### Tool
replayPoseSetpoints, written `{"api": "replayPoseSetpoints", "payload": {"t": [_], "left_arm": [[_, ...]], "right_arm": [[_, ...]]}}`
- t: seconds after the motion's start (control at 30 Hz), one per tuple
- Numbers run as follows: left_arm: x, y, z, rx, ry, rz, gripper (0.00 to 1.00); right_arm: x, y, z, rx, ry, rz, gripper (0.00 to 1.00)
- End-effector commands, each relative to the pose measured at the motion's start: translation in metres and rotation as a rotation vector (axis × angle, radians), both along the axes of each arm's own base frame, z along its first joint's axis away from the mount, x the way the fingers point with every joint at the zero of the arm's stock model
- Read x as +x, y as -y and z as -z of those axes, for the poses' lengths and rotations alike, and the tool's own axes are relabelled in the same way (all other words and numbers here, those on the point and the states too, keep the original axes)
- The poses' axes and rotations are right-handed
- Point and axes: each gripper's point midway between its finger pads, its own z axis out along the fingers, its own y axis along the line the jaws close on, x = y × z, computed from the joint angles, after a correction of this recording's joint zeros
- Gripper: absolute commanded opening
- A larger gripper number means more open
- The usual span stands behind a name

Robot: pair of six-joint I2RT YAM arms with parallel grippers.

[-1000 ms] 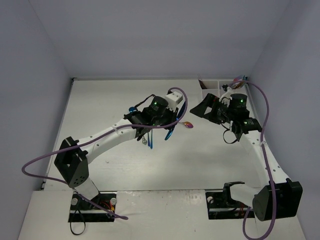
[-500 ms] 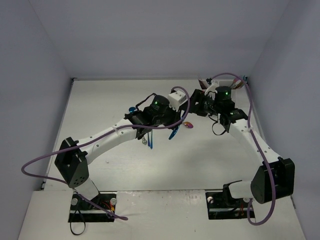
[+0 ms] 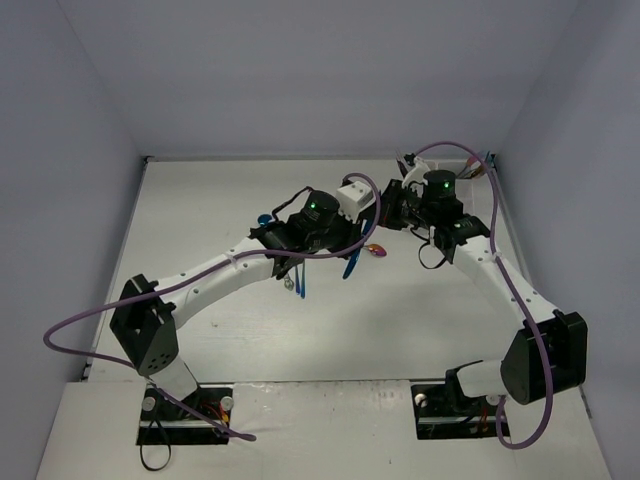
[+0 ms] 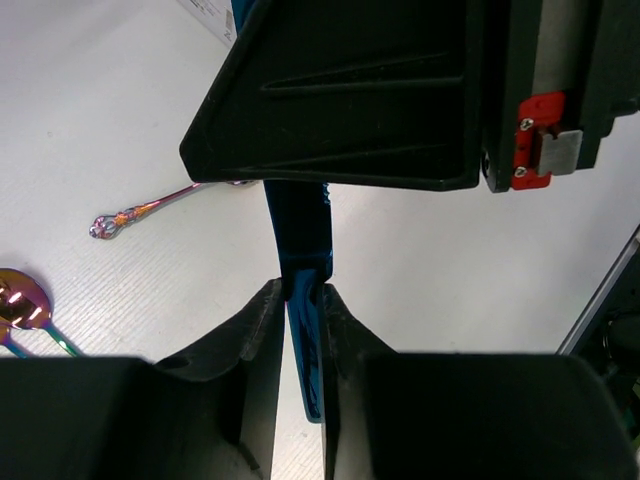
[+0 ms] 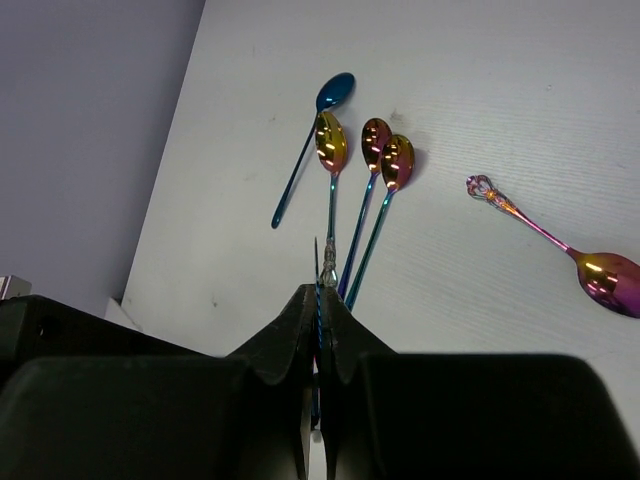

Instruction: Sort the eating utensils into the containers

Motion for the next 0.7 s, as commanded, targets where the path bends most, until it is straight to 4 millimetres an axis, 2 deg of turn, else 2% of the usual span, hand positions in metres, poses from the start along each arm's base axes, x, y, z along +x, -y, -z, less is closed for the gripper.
{"api": "replayPoseSetpoints", "payload": {"t": [0.0,0.1,0.2,0.33,0.43,0.5,0.57,0.67], "left_arm": [[0.021,-0.002,-0.057,-0.104,0.107,-0.065,0.26],[0.034,-0.021,-0.044,-0.094,0.062,-0.139,0.55],[0.046,-0.044,-0.037,-0.088,0.025,-0.211,0.68],[0.055,-0.090,-0.022,-0.016,0.018,-0.327,0.83],[0.058,-0.130,-0.008,0.041,-0.001,-0.420,0.94],[0.058,-0.164,0.003,0.067,-0.029,-0.486,0.97],[0.061,-0.198,0.014,0.094,-0.059,-0.558,0.97],[0.053,-0.233,0.029,0.134,-0.090,-0.619,0.97]], "right_arm": [[0.025,0.013,-0.049,-0.053,0.217,0.053,0.00],[0.039,0.026,-0.064,-0.090,0.282,0.093,0.00],[0.054,0.041,-0.078,-0.126,0.335,0.139,0.00],[0.080,0.072,-0.113,-0.204,0.451,0.220,0.00],[0.103,0.094,-0.137,-0.304,0.544,0.296,0.00],[0.116,0.113,-0.158,-0.393,0.613,0.368,0.00],[0.133,0.128,-0.161,-0.473,0.628,0.431,0.00],[0.152,0.141,-0.171,-0.566,0.669,0.473,0.00]]}}
